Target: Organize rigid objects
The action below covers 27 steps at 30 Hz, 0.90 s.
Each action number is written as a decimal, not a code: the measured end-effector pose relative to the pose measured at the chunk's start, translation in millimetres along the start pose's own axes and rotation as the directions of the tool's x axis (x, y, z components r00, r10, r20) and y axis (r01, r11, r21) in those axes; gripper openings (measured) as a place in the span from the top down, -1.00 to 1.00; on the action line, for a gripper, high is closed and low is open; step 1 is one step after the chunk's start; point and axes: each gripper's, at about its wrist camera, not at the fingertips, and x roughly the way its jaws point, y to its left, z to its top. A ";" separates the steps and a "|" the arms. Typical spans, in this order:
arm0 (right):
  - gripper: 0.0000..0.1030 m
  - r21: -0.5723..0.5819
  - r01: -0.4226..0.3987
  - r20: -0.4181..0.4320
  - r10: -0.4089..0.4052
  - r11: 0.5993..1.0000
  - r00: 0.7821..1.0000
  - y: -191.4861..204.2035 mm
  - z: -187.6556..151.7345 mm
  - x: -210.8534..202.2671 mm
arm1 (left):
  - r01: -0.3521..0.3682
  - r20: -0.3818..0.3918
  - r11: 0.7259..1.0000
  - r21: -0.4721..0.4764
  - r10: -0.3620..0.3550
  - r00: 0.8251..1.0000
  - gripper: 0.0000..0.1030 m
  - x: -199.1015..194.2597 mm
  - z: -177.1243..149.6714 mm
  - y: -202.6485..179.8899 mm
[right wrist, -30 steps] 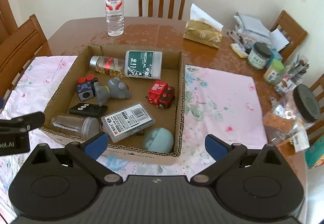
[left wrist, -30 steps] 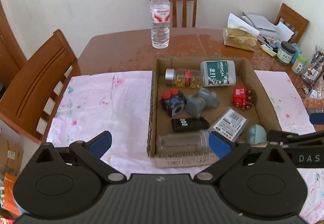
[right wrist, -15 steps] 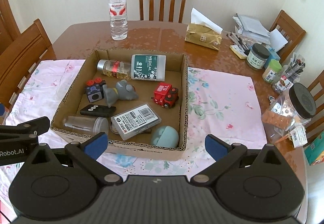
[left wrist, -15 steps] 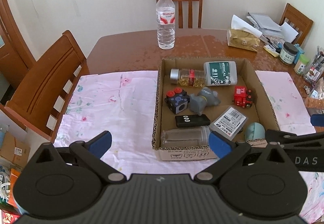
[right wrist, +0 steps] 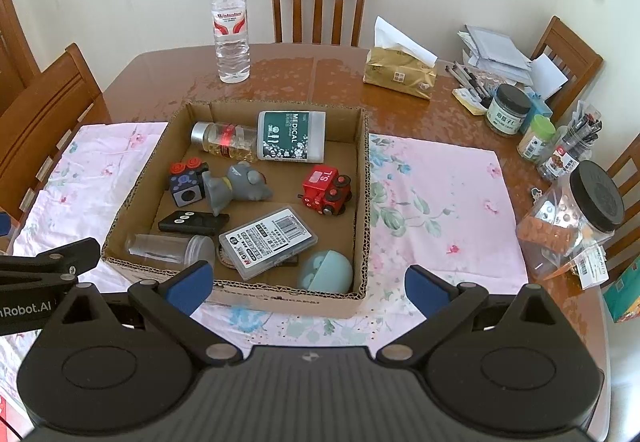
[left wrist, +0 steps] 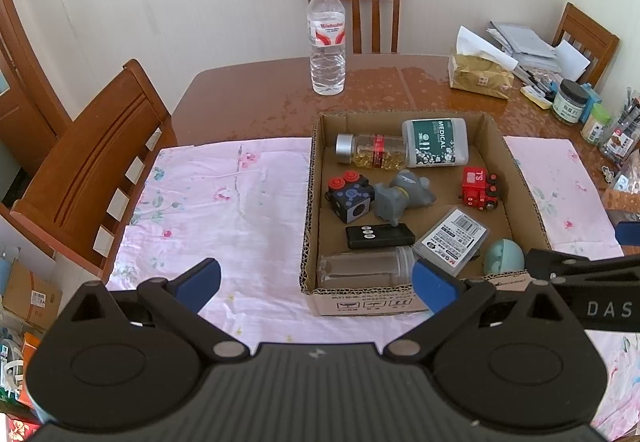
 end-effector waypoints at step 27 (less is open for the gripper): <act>-1.00 0.021 0.002 -0.002 -0.002 1.000 1.000 0.6 -3.0 -4.1 | -0.013 -0.019 1.000 0.001 0.013 1.000 -0.97 -2.1 -2.5 0.0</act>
